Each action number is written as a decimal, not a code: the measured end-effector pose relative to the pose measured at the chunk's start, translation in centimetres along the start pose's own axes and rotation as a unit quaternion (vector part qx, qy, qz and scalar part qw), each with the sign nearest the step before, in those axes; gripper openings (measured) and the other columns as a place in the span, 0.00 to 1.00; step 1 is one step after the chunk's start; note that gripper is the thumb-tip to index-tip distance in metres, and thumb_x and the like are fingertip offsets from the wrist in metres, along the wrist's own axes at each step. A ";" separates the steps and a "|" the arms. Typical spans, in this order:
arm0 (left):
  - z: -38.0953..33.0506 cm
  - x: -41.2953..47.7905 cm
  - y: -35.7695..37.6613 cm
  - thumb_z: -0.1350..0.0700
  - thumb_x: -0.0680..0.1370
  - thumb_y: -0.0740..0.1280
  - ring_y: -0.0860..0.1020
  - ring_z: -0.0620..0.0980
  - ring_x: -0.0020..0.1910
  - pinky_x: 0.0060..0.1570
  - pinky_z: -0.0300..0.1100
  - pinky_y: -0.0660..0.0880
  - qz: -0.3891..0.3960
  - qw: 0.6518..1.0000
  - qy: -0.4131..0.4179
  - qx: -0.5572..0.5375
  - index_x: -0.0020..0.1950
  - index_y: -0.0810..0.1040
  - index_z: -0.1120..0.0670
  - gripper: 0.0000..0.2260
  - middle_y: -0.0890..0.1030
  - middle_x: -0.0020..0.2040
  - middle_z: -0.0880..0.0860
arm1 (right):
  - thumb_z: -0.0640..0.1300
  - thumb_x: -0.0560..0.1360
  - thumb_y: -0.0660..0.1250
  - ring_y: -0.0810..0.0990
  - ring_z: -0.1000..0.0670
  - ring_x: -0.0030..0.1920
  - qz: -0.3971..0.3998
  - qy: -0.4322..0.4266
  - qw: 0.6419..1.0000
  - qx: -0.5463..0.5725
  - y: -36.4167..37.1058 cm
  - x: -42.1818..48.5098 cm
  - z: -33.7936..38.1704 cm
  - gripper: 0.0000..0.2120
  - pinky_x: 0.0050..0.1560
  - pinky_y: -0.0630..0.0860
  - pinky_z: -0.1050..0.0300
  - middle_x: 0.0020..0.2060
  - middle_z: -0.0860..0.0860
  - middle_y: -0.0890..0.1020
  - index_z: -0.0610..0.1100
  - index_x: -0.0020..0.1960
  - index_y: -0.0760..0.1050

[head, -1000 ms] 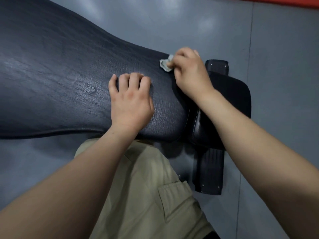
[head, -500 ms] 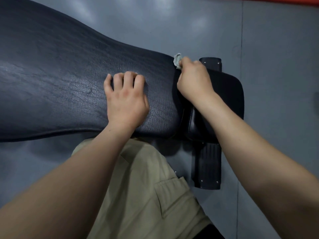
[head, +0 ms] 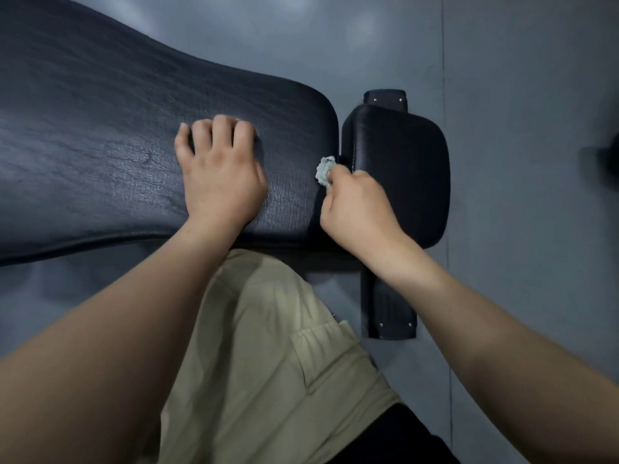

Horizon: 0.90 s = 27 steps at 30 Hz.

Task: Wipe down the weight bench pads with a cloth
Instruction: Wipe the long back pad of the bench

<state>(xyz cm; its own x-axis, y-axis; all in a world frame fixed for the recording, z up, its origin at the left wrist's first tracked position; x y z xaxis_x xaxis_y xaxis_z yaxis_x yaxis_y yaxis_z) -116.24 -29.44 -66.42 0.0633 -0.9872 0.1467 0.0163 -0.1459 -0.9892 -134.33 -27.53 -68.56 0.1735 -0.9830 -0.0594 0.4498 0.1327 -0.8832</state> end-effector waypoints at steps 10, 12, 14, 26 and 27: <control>1.0 0.5 -0.5 0.57 0.74 0.57 0.69 0.62 0.64 0.73 0.62 0.58 0.042 0.993 0.000 -0.108 0.59 0.78 0.53 0.17 0.74 0.61 0.57 | 0.35 0.75 0.68 0.78 0.42 0.43 -0.042 -0.083 0.993 0.071 -1.3 -0.4 2.6 0.09 0.46 0.79 0.49 0.46 0.44 0.74 0.40 0.54 0.83; 2.0 0.8 -1.4 0.60 0.74 0.59 0.70 0.61 0.64 0.70 0.61 0.62 0.046 0.985 0.002 -0.168 0.57 0.79 0.54 0.16 0.75 0.61 0.57 | 0.36 0.75 0.69 0.78 0.42 0.44 -0.079 -0.078 0.991 0.070 -1.5 2.1 2.7 0.09 0.49 0.79 0.47 0.46 0.44 0.74 0.40 0.54 0.83; 3.8 0.6 -2.8 0.62 0.73 0.61 0.70 0.62 0.63 0.66 0.58 0.65 0.029 0.983 -0.004 -0.182 0.57 0.79 0.56 0.14 0.76 0.60 0.57 | 0.36 0.75 0.67 0.77 0.41 0.45 -0.112 -0.070 0.989 0.067 -1.7 4.7 3.3 0.09 0.52 0.78 0.45 0.46 0.43 0.76 0.41 0.53 0.83; 16.8 -4.0 -6.1 0.58 0.75 0.64 0.64 0.62 0.69 0.68 0.59 0.60 0.036 0.975 -0.185 -0.121 0.65 0.76 0.53 0.17 0.70 0.68 0.57 | 0.37 0.75 0.67 0.75 0.43 0.47 0.016 -0.387 0.918 0.089 2.8 0.9 17.2 0.12 0.46 0.76 0.50 0.49 0.45 0.78 0.45 0.57 0.84; 17.1 -4.3 -5.9 0.57 0.75 0.64 0.64 0.62 0.68 0.68 0.59 0.60 0.040 0.975 -0.187 -0.117 0.65 0.76 0.53 0.18 0.70 0.68 0.57 | 0.39 0.76 0.67 0.75 0.44 0.48 0.026 -0.409 0.910 0.067 2.7 1.2 17.0 0.13 0.46 0.76 0.50 0.50 0.46 0.78 0.47 0.58 0.84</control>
<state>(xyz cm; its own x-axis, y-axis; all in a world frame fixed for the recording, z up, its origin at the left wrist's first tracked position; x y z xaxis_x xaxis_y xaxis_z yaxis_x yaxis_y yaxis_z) -99.55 -23.21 -61.11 0.4141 -0.9101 0.0176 -0.2291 -0.1229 -0.9656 -118.08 -26.20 -63.09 0.7663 -0.5596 0.3156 0.5162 0.2439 -0.8210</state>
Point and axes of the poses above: each hand's wrist, its own x-axis towards the middle knuckle, its own y-axis out of the palm, z = x × y, the point moved 10 cm from there along x, towards the middle knuckle
